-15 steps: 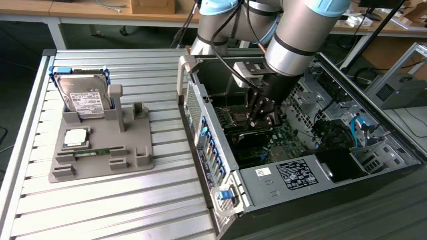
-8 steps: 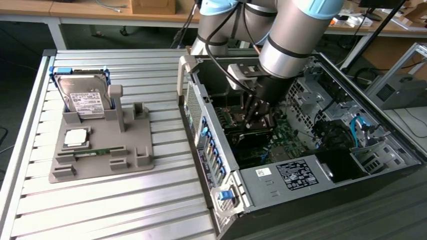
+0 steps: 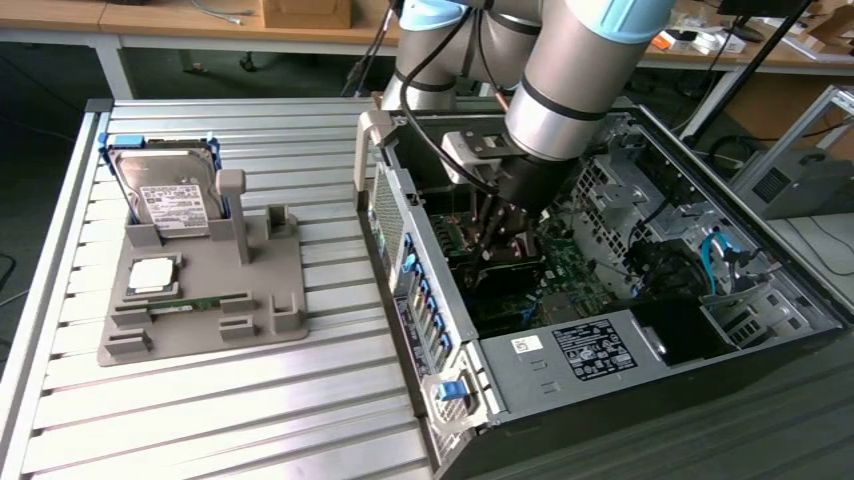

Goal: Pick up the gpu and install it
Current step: 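Press down on the gpu until it lock into place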

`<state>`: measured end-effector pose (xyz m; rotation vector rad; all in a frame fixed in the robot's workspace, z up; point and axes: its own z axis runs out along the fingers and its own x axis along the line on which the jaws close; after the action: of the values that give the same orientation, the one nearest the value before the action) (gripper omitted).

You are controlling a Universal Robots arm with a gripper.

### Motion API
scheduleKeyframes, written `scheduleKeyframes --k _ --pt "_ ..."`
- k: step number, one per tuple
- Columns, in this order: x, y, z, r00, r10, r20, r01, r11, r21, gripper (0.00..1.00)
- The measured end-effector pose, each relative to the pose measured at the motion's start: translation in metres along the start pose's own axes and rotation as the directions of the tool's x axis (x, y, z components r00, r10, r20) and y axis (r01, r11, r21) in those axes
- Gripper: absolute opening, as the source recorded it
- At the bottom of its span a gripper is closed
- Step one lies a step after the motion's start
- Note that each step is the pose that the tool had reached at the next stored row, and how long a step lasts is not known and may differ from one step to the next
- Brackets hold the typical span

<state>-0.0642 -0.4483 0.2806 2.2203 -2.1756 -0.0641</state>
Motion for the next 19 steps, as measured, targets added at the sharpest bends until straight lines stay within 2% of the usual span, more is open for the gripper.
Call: scheduleKeyframes --k 19 --pt "0.0027 0.0001 0.0005 1.0000 0.000 0.0002 0.000 1.0000 0.0001 0.11"
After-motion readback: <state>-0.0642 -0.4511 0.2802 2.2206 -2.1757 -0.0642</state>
